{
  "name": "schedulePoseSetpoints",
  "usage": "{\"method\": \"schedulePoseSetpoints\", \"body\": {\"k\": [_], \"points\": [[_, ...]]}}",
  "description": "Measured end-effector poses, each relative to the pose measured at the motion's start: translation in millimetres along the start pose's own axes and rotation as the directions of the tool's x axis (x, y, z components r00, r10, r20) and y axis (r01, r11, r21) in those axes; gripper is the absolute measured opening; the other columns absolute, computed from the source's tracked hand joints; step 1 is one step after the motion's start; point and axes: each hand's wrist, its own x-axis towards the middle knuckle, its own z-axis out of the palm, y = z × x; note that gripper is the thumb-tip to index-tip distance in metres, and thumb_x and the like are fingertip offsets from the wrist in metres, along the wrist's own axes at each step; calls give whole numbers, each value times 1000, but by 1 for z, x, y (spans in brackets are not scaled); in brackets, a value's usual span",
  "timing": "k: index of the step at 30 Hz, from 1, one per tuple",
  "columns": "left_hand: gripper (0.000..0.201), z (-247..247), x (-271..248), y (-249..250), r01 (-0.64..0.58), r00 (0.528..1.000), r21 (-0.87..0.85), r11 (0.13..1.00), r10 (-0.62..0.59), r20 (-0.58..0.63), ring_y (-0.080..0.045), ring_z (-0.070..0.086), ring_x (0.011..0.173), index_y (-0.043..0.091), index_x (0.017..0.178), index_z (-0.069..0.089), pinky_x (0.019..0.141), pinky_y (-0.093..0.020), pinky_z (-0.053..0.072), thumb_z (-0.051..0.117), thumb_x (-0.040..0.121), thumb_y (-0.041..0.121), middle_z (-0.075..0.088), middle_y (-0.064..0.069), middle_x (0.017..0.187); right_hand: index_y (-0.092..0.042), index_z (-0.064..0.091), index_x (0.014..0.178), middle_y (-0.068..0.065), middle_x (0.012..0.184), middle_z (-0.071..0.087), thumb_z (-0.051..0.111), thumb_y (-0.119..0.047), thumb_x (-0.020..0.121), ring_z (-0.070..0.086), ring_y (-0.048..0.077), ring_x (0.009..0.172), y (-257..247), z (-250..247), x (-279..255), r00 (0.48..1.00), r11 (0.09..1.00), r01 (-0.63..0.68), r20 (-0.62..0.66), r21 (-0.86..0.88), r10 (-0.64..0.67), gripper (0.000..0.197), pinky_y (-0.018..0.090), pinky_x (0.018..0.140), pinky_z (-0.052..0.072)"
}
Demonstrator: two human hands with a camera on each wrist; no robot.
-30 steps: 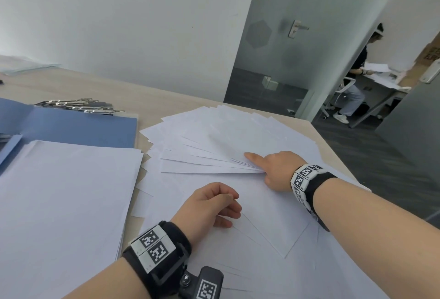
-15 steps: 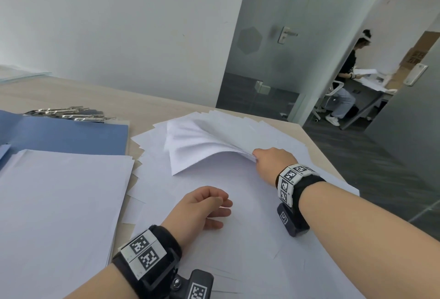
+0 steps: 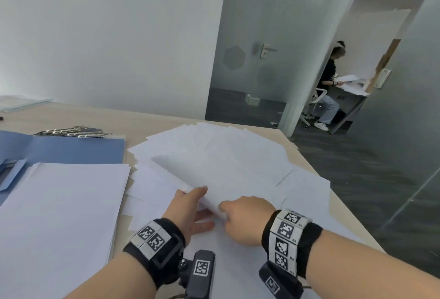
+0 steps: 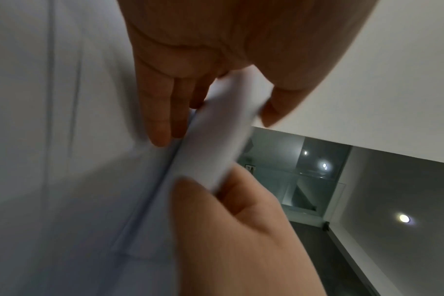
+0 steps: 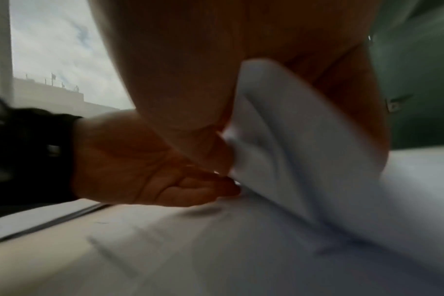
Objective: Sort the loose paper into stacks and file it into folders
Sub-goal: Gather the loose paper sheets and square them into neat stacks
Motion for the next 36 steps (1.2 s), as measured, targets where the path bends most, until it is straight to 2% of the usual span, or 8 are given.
{"method": "schedulePoseSetpoints", "body": {"k": [2, 5, 12, 16, 21, 27, 32, 36], "points": [[33, -3, -6, 0, -55, 995, 28, 998, 57, -82, -39, 69, 81, 8, 125, 47, 65, -51, 61, 51, 92, 2, 68, -20, 100, -38, 45, 137, 3, 133, 61, 42, -58, 92, 58, 29, 119, -7, 9, -12, 997, 996, 59, 49, 66, -62, 49, 38, 87, 43], [43, -10, -17, 5, -110, 983, 57, 992, 117, -140, -42, 67, 86, 16, 123, 49, 61, -52, 61, 41, 86, -5, 66, -23, 105, -45, 36, 146, -6, 146, 52, 46, -72, 88, 51, 19, 130, -6, 13, -28, 982, 962, 101, 131, 253, -138, 64, 36, 104, 42], [58, -39, -2, 6, -56, 969, 188, 981, 98, -228, -44, 65, 85, 10, 113, 56, 83, -70, 52, 43, 57, 3, 64, -24, 96, -40, 41, 147, -11, 151, 46, 49, -67, 92, 48, 11, 134, 50, 10, -22, 995, 861, -98, 22, 500, 100, 61, 29, 110, 37], [42, -44, -4, 1, 81, 984, 164, 983, -52, -172, -50, 67, 88, 7, 112, 54, 84, -76, 47, 50, 71, 0, 63, -28, 99, -31, 27, 156, -1, 159, 38, 47, -66, 93, 47, 21, 137, 87, 23, -8, 955, 831, -291, 93, 474, 281, 74, 31, 109, 38], [26, -37, -11, 0, 51, 989, 216, 975, -19, -146, -45, 70, 80, 5, 112, 57, 71, -59, 59, 56, 88, -4, 69, -28, 98, -29, 21, 159, -1, 163, 30, 48, -69, 91, 35, 22, 147, 83, 37, 0, 965, 856, -263, 114, 444, 237, 83, 33, 118, 31], [37, -41, -8, 3, 40, 995, 367, 929, -4, -98, -49, 71, 90, 4, 111, 64, 87, -66, 55, 70, 75, -1, 74, -27, 98, -41, 23, 155, 0, 152, 48, 49, -71, 88, 49, 18, 136, 66, 37, -1, 992, 869, -128, 59, 478, 114, 78, 32, 111, 40], [51, -47, -1, -2, 24, 996, 416, 909, 15, -91, -48, 72, 87, 3, 103, 66, 85, -64, 57, 66, 52, 6, 75, -25, 93, -31, 43, 147, -2, 149, 50, 49, -50, 97, 55, 18, 126, 92, 30, 8, 947, 801, -243, -45, 547, 318, 54, 32, 104, 44], [49, -50, 3, -4, 33, 993, 427, 903, 19, -118, -48, 72, 87, 5, 103, 65, 85, -63, 57, 66, 54, 4, 75, -24, 94, -26, 32, 154, 6, 157, 40, 48, -42, 98, 56, 25, 126, 118, 31, 27, 911, 785, -369, 27, 497, 411, 61, 31, 101, 47]]}}
